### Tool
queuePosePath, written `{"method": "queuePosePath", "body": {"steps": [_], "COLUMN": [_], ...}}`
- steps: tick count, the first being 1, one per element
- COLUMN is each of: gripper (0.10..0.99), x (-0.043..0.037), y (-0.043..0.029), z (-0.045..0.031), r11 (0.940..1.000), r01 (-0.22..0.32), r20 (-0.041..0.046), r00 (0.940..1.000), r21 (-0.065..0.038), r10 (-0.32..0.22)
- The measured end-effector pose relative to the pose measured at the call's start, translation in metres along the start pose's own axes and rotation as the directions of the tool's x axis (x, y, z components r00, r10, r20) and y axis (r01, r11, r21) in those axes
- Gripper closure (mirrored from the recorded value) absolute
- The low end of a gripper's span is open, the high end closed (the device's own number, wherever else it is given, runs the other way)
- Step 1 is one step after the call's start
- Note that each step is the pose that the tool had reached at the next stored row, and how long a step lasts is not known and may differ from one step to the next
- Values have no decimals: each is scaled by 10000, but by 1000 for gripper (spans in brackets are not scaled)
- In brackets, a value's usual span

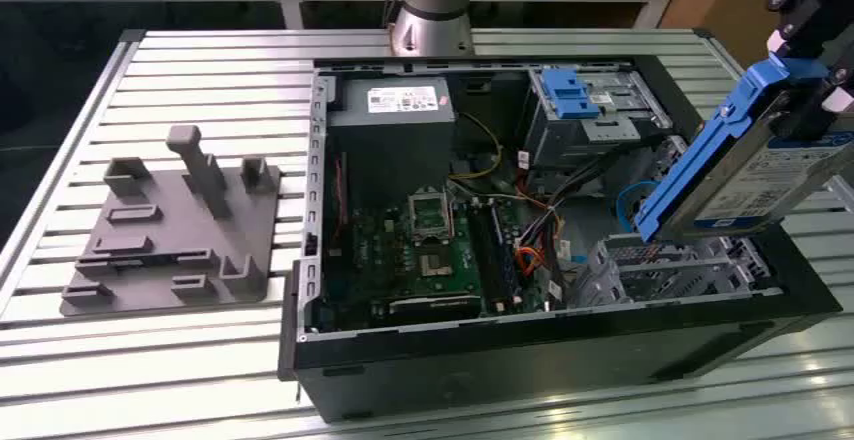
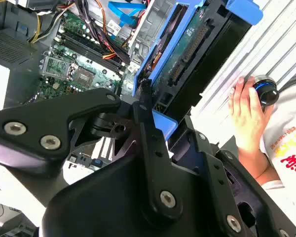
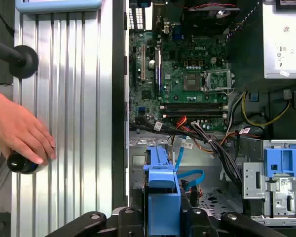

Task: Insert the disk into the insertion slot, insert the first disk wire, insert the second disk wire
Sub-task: 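Insert the disk into the insertion slot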

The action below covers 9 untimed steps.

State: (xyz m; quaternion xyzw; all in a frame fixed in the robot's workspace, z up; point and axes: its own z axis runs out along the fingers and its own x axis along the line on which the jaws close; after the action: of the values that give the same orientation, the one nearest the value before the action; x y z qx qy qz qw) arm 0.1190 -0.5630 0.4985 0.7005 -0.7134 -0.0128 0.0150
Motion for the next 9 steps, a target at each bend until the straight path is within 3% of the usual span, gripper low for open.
{"method": "queuePosePath", "body": {"steps": [9], "gripper": [722], "x": [0], "y": [0], "z": [0], "r11": [10000], "r01": [0], "r20": [0], "r00": [10000], "r21": [0], "r10": [0]}}
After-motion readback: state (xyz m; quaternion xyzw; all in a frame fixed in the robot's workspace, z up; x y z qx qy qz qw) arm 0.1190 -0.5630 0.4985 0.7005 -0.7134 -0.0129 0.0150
